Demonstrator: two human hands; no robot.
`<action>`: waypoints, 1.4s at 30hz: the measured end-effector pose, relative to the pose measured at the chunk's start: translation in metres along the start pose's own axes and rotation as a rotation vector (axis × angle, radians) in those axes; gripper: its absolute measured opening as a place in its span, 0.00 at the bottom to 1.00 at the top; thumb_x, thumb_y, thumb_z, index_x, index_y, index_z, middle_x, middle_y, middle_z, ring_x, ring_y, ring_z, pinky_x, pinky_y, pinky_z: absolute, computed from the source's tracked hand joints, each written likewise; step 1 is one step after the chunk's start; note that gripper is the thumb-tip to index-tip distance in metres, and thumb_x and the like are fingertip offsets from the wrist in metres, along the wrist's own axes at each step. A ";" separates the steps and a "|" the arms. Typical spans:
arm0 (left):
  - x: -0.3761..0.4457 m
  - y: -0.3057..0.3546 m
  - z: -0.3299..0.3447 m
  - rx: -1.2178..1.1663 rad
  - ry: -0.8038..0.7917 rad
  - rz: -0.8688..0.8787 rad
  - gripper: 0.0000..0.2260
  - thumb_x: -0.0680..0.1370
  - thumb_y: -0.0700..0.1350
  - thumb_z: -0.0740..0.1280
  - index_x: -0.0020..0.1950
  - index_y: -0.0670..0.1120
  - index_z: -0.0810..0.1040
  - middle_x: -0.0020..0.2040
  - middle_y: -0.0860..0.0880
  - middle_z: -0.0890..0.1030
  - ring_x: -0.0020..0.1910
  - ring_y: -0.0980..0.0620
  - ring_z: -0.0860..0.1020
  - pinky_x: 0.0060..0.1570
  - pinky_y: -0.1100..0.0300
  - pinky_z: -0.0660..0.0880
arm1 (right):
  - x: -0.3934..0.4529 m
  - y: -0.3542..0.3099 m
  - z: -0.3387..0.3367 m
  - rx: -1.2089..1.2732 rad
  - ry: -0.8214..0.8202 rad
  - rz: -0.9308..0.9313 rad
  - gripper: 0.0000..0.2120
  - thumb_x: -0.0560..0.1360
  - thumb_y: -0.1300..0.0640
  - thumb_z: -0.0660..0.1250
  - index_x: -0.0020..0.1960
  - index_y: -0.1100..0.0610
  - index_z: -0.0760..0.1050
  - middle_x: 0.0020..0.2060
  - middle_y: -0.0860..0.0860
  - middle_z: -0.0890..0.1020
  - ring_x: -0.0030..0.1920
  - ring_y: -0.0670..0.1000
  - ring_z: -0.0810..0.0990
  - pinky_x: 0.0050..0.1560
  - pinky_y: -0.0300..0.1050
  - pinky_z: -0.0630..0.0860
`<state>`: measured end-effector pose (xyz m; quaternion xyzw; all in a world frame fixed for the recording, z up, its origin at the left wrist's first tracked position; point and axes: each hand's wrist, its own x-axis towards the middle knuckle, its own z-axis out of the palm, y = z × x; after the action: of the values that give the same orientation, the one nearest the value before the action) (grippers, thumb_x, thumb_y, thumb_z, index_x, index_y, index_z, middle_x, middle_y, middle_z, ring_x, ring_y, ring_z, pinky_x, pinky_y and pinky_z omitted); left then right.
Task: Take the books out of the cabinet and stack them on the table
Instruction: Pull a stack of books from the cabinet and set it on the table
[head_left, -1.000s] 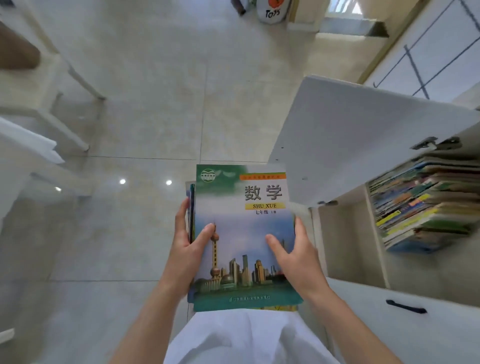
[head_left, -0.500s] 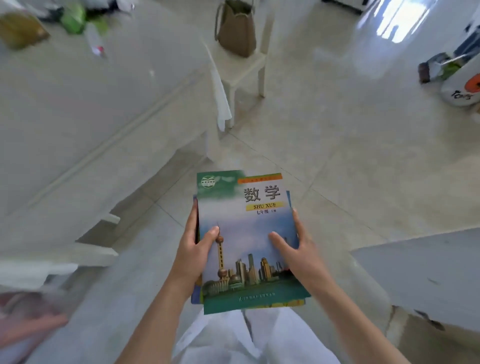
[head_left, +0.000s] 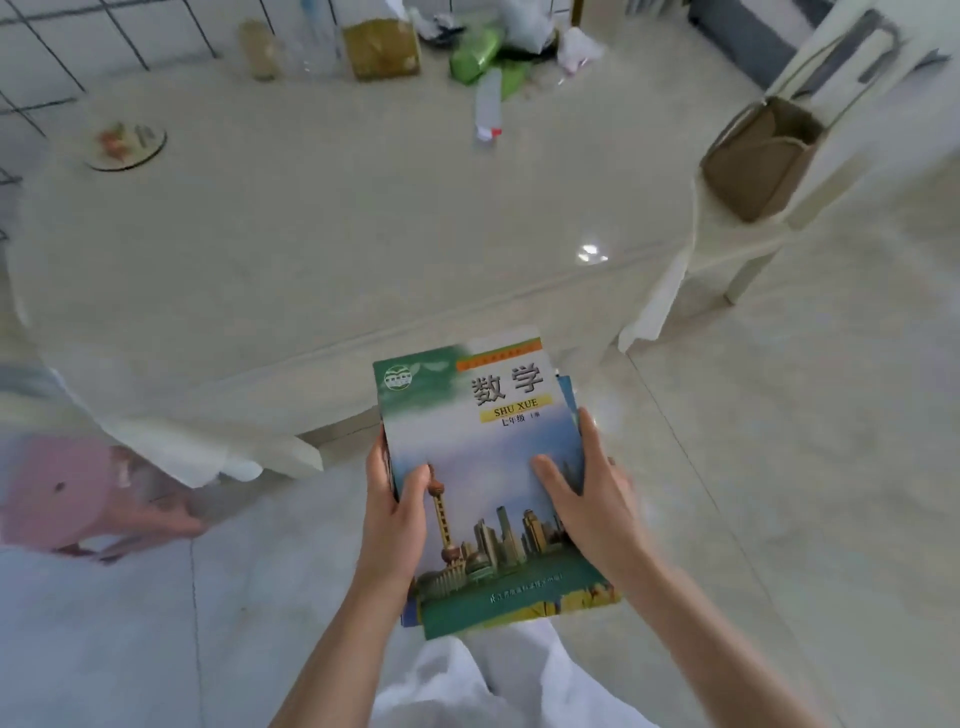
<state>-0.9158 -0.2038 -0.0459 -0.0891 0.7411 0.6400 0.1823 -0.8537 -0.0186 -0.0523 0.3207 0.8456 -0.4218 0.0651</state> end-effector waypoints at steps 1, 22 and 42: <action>0.011 0.006 -0.002 -0.008 0.035 0.012 0.16 0.82 0.42 0.59 0.68 0.55 0.65 0.51 0.52 0.79 0.48 0.56 0.80 0.48 0.60 0.77 | 0.014 -0.012 -0.001 -0.026 -0.011 -0.034 0.38 0.74 0.32 0.58 0.77 0.40 0.43 0.51 0.52 0.77 0.51 0.54 0.76 0.51 0.49 0.74; 0.235 0.074 -0.134 -0.168 0.291 -0.005 0.21 0.80 0.41 0.62 0.70 0.59 0.65 0.55 0.51 0.81 0.47 0.56 0.81 0.50 0.55 0.78 | 0.199 -0.228 0.113 -0.163 -0.114 -0.259 0.35 0.76 0.35 0.58 0.76 0.39 0.45 0.49 0.53 0.76 0.52 0.55 0.76 0.50 0.48 0.71; 0.396 0.117 -0.132 -0.192 0.230 0.115 0.44 0.70 0.36 0.72 0.77 0.54 0.49 0.72 0.51 0.68 0.67 0.53 0.73 0.61 0.52 0.75 | 0.380 -0.300 0.103 0.042 -0.360 -0.177 0.28 0.66 0.47 0.77 0.58 0.50 0.65 0.52 0.49 0.77 0.53 0.52 0.79 0.54 0.55 0.78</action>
<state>-1.3431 -0.2743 -0.0759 -0.1365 0.6963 0.7029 0.0500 -1.3477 -0.0431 -0.0612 0.1656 0.8363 -0.4939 0.1713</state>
